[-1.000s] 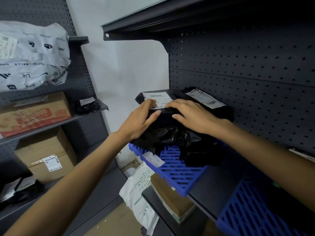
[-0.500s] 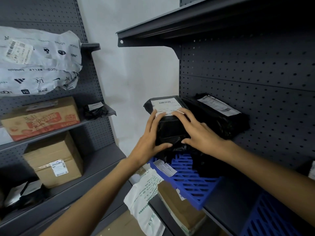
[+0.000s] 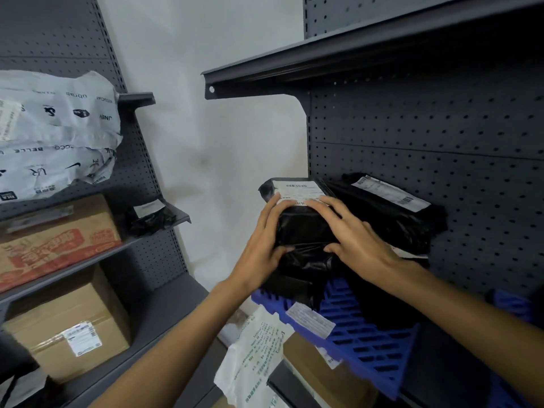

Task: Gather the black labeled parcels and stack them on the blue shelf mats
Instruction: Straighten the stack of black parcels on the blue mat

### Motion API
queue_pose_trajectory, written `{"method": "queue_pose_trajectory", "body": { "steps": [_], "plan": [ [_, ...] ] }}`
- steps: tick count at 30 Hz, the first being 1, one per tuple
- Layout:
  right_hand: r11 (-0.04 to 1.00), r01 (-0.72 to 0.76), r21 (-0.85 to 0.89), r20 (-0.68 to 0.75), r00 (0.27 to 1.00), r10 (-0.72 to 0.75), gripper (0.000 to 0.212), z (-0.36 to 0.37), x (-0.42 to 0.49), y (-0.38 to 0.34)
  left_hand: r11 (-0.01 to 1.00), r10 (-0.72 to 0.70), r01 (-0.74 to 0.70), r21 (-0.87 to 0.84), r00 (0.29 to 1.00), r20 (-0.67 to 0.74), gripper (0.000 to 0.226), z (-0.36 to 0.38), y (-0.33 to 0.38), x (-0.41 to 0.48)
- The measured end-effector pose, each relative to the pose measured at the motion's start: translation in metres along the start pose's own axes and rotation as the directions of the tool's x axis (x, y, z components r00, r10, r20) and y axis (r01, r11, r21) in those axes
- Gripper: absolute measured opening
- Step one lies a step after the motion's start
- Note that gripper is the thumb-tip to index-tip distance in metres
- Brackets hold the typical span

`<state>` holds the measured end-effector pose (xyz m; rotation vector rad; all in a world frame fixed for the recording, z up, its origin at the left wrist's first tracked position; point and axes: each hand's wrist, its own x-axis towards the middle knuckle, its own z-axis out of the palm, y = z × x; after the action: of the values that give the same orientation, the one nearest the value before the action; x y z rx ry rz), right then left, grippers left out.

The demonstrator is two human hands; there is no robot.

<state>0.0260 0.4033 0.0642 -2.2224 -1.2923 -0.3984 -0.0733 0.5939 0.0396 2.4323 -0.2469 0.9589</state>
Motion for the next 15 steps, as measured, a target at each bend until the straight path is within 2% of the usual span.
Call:
{"method": "queue_pose_trajectory", "body": {
  "steps": [5,7,15],
  "plan": [
    [0.996,-0.05,-0.077,0.009,0.999,0.051,0.104,0.021,-0.002,-0.022,0.996,0.044,-0.04,-0.079,0.998,0.046,0.072,-0.009,-0.031,-0.009],
    [0.987,-0.074,-0.143,0.008,0.997,0.075,0.104,0.029,-0.004,-0.03,0.991,0.038,-0.032,-0.132,0.998,0.043,0.071,-0.007,-0.039,-0.019],
    [0.957,-0.173,-0.233,-0.015,0.985,0.174,0.098,0.027,-0.005,-0.052,0.969,0.032,0.004,-0.248,0.99,0.138,0.07,-0.021,-0.045,-0.011]
  ]
}}
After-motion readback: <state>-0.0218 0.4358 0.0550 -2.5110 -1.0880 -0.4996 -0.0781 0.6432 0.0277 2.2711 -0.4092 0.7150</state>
